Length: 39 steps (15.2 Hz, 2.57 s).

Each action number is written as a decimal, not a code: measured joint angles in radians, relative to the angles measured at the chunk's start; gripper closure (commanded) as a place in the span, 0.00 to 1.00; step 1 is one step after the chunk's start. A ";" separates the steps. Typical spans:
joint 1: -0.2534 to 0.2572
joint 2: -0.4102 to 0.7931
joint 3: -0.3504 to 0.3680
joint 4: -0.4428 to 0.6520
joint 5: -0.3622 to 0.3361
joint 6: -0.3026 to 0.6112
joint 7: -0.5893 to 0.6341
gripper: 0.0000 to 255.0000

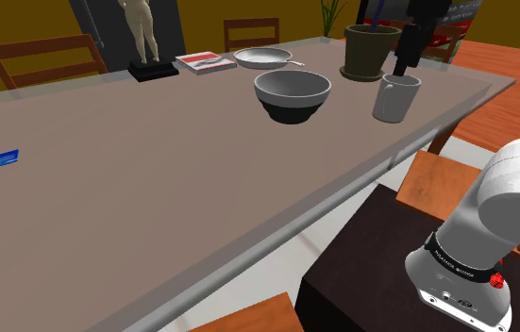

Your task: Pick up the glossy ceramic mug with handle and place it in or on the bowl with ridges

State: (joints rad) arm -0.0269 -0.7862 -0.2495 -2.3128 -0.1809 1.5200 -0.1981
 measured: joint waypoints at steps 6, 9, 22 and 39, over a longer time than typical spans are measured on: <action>-0.022 0.003 -0.115 -0.047 -0.029 0.086 -0.088 0.00; -0.025 -0.001 -0.123 -0.082 -0.035 0.119 -0.089 0.00; -0.029 -0.008 -0.129 -0.123 -0.042 0.153 -0.087 1.00; -0.016 0.016 -0.106 0.023 -0.018 0.031 -0.091 1.00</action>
State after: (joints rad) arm -0.0429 -0.7697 -0.3553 -2.2898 -0.1992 1.5509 -0.2886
